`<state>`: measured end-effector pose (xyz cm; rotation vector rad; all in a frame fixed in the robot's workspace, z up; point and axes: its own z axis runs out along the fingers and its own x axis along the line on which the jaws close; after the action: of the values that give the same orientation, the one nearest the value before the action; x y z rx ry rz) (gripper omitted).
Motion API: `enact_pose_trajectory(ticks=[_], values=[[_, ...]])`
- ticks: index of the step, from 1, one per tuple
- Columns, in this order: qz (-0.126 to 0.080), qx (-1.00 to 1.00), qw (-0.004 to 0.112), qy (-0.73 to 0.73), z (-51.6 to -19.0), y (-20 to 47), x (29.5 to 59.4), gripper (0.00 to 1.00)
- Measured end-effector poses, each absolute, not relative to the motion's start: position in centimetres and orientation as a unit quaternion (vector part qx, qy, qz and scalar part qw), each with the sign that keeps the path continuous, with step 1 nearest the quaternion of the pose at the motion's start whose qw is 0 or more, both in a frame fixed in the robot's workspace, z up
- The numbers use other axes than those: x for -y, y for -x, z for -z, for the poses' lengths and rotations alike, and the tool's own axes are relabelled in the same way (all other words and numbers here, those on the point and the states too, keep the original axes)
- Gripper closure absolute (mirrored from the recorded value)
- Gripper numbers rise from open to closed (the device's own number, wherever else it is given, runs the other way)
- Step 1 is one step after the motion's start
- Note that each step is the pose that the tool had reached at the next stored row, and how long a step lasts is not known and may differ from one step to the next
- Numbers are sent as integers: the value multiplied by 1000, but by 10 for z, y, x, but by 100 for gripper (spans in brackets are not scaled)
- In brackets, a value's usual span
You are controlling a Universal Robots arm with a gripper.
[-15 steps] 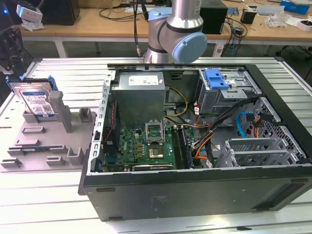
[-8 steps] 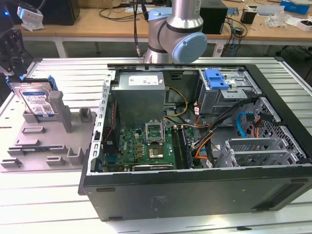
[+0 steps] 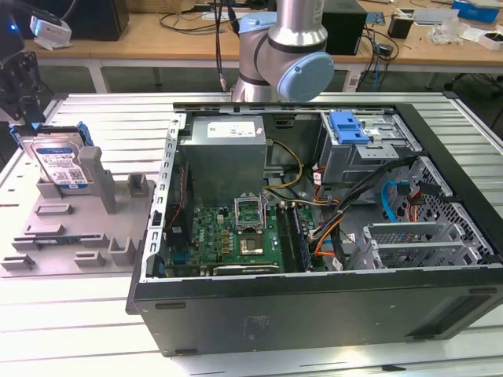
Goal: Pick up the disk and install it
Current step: 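Pick up the disk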
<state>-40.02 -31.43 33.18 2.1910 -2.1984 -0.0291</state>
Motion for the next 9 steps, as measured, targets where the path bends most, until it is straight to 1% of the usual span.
enact_pose_trajectory(ticks=[9], values=[[10,708,18,-706,-327,400,314,56]])
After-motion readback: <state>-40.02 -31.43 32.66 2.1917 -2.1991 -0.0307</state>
